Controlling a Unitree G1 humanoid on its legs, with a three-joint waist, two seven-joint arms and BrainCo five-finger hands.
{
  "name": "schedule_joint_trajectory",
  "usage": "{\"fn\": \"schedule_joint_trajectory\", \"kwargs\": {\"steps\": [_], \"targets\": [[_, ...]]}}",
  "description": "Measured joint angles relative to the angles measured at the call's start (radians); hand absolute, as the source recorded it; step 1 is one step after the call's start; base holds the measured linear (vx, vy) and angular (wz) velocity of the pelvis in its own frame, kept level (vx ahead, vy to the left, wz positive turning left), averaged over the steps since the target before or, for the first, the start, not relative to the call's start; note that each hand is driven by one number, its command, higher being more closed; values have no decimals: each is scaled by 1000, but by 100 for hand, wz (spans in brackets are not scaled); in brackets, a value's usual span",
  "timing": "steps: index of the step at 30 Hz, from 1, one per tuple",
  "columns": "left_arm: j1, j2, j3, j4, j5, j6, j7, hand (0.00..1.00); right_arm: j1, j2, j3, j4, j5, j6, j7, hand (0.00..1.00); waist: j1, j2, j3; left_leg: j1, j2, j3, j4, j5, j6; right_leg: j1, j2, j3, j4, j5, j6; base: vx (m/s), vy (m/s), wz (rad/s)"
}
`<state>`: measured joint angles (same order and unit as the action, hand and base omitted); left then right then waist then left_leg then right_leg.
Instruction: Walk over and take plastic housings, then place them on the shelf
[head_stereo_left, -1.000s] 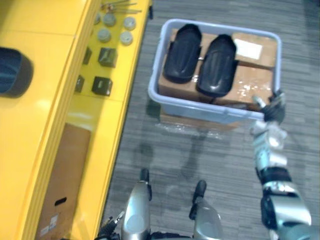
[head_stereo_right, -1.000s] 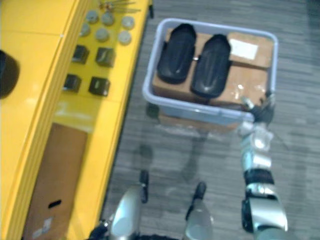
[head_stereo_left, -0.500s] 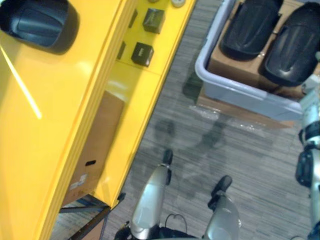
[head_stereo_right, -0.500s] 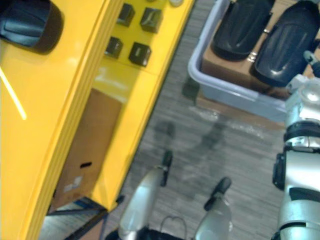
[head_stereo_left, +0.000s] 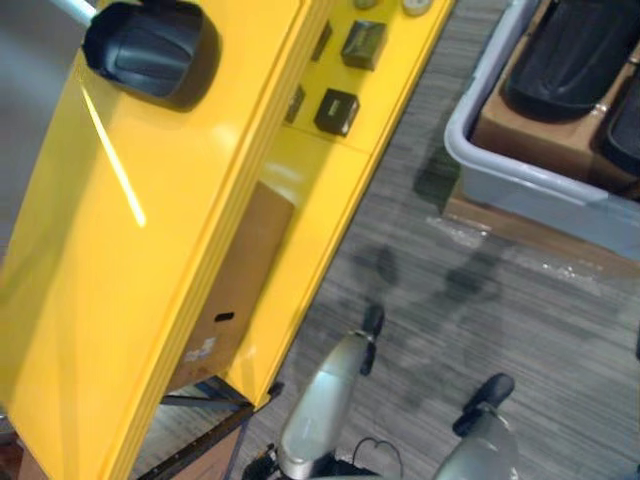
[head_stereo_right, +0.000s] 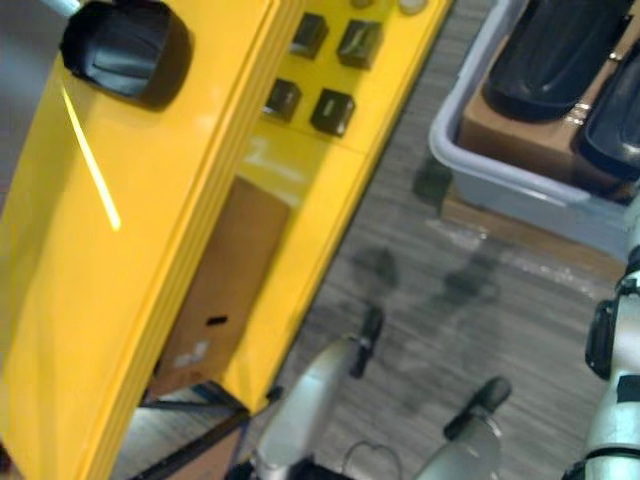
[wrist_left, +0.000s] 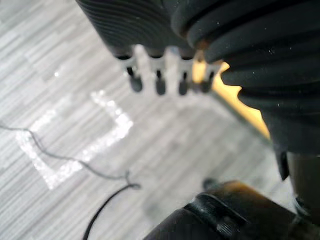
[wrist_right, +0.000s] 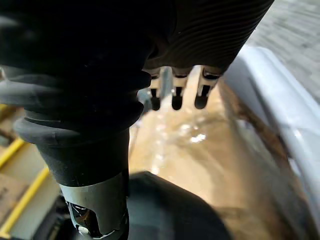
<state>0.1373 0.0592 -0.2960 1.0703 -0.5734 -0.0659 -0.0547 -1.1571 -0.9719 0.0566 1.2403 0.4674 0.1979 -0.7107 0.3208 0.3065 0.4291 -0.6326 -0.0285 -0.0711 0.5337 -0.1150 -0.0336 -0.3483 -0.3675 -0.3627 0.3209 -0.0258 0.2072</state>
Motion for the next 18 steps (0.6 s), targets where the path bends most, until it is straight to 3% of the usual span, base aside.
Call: {"fn": "schedule_joint_trajectory", "kwargs": {"steps": [9, 10, 15, 18], "targets": [[-1, -1, -24, 21, -10, -10, -31, 0, 1, -104, 69, 11, -12, 18, 30, 0, 49, 29, -22, -40, -5, -17, 2, 0, 4, -21, 1, -23, -5, -3, -2, 7, -13, 5], [-1, -1, -25, 22, -10, -15, -35, 0, 1, -112, 75, 20, -11, 20, 30, 100, 51, 29, -22, -42, -7, -22, 2, 0, 5, -22, 0, -29, -5, -3, -1, 23, -29, 12], [-1, -1, -39, 28, -9, -22, -42, 0, 1, -159, 84, 34, -11, 49, 33, 100, 69, 29, -22, -54, -11, -32, 2, -2, 4, -21, 0, -49, -13, -3, -2, 5, -13, 6], [-1, -1, -40, 28, -9, -29, -46, 0, 5, -202, 85, 43, -11, 96, 64, 100, 78, 29, -22, -55, -11, -32, 2, -5, 1, -20, 1, -51, -14, -3, -3, 0, 0, 0]]}}
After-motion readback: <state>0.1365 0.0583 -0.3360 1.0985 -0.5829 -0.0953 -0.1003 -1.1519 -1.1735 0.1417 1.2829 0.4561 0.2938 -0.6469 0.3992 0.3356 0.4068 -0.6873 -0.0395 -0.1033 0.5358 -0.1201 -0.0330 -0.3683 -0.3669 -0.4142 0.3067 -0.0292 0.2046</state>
